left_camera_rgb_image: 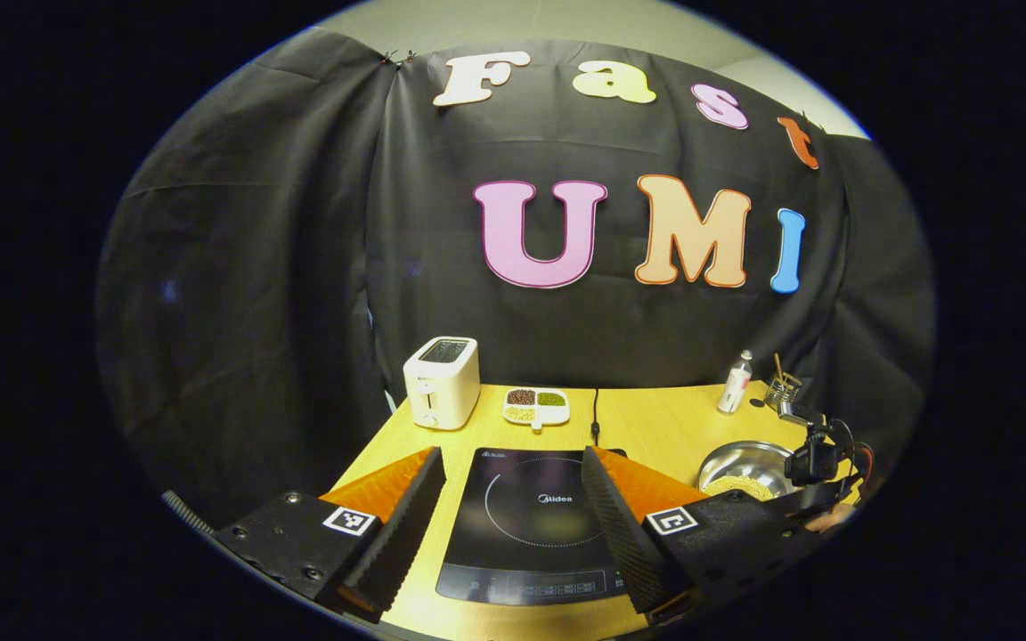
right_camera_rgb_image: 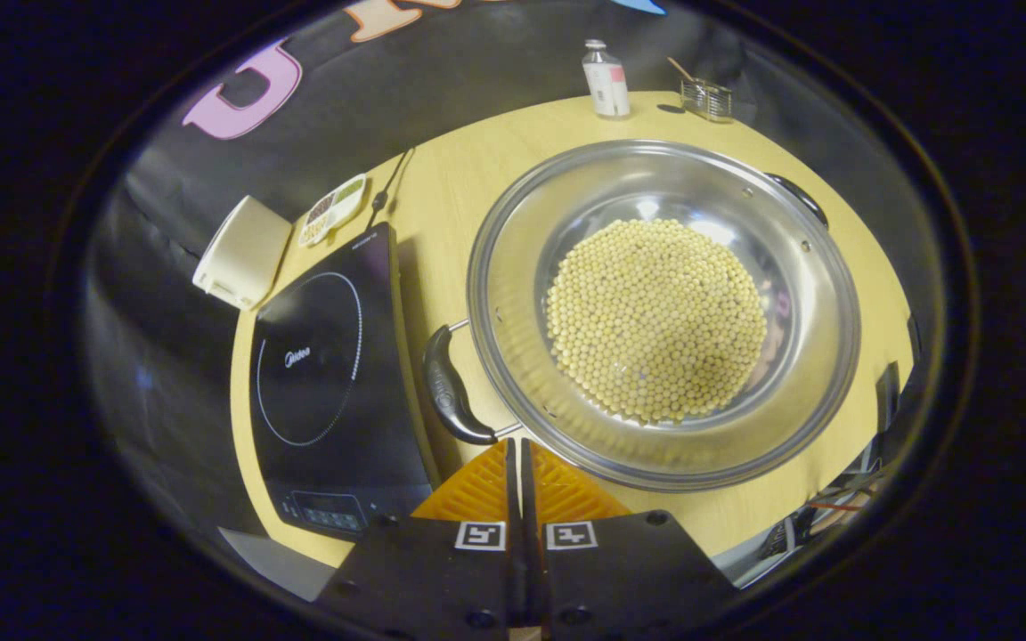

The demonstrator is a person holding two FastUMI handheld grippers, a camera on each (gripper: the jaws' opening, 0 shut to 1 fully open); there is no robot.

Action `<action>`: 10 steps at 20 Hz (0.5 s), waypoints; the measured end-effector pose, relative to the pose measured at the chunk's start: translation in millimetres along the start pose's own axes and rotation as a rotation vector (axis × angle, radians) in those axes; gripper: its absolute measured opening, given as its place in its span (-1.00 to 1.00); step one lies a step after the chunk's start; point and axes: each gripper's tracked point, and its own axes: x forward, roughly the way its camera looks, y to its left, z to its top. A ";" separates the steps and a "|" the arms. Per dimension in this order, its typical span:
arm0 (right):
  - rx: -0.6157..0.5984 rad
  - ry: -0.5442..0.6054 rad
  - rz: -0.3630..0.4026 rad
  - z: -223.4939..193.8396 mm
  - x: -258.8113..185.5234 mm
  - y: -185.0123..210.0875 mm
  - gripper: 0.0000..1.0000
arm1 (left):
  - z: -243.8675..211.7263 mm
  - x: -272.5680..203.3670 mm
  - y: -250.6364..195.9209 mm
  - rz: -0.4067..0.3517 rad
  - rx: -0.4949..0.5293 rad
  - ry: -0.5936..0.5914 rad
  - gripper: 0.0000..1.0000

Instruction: First push the handle of the pot to place it horizontally, then grasp the pot with both hands and set it on the induction cooktop.

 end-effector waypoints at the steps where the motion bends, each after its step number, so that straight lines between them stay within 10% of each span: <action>1: 0.014 -0.003 0.005 2.3 2.0 3.7 -0.95 | -2.5 -0.3 -1.0 -0.006 -0.005 0.004 0.89; 10: 0.010 -0.021 0.023 11.3 7.4 20.8 -0.94 | -10.5 1.4 6.4 -0.012 -0.020 0.022 0.90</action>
